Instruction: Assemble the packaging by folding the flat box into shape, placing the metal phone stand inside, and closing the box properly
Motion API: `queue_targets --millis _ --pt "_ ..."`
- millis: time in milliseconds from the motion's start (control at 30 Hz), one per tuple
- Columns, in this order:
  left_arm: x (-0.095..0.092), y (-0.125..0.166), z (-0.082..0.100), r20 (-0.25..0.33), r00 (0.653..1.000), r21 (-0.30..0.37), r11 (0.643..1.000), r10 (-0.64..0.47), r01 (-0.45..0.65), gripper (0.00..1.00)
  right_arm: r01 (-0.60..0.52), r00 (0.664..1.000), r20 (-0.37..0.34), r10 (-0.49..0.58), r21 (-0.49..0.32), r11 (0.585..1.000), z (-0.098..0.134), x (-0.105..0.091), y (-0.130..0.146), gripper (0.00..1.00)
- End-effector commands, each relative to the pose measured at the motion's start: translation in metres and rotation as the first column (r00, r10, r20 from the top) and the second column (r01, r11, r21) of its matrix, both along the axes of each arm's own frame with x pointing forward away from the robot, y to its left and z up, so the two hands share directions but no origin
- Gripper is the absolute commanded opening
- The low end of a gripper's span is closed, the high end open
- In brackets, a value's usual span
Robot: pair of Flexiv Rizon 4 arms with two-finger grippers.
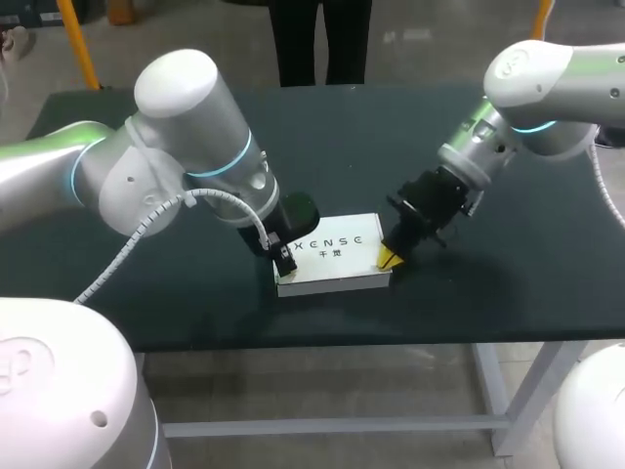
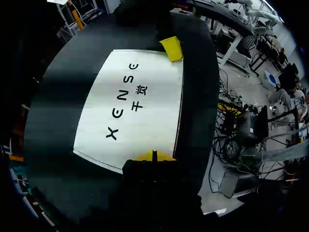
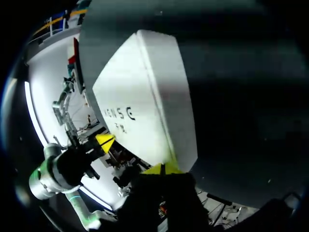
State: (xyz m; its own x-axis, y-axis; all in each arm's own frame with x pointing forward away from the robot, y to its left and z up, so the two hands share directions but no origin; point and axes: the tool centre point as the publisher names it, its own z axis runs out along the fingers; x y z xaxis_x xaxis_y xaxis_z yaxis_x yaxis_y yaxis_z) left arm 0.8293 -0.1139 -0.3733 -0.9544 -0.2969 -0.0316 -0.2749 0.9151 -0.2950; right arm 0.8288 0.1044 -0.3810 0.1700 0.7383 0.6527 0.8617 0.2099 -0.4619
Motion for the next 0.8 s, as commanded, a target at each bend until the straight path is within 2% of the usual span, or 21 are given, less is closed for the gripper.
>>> queue_targets --millis 33,267,467,800 --pt "0.000 0.000 -0.003 -0.001 1.000 0.004 1.000 0.004 -0.004 0.00 -0.002 1.000 0.001 0.002 -0.002 1.000 -0.006 0.005 0.001 0.00" --pt "-0.003 0.000 0.014 0.047 0.999 0.001 1.000 -0.001 0.001 0.00 0.001 0.997 0.072 -0.002 0.011 1.000 0.014 0.001 0.002 0.00" --pt "-0.001 -0.002 0.021 0.062 0.998 -0.001 1.000 -0.007 0.007 0.00 0.003 0.995 0.102 -0.006 0.031 1.000 0.017 0.001 0.003 0.00" --pt "0.003 -0.003 0.000 0.003 1.000 -0.011 1.000 -0.008 0.008 0.00 0.007 0.998 0.058 -0.009 0.039 0.999 -0.005 0.004 0.002 0.00"
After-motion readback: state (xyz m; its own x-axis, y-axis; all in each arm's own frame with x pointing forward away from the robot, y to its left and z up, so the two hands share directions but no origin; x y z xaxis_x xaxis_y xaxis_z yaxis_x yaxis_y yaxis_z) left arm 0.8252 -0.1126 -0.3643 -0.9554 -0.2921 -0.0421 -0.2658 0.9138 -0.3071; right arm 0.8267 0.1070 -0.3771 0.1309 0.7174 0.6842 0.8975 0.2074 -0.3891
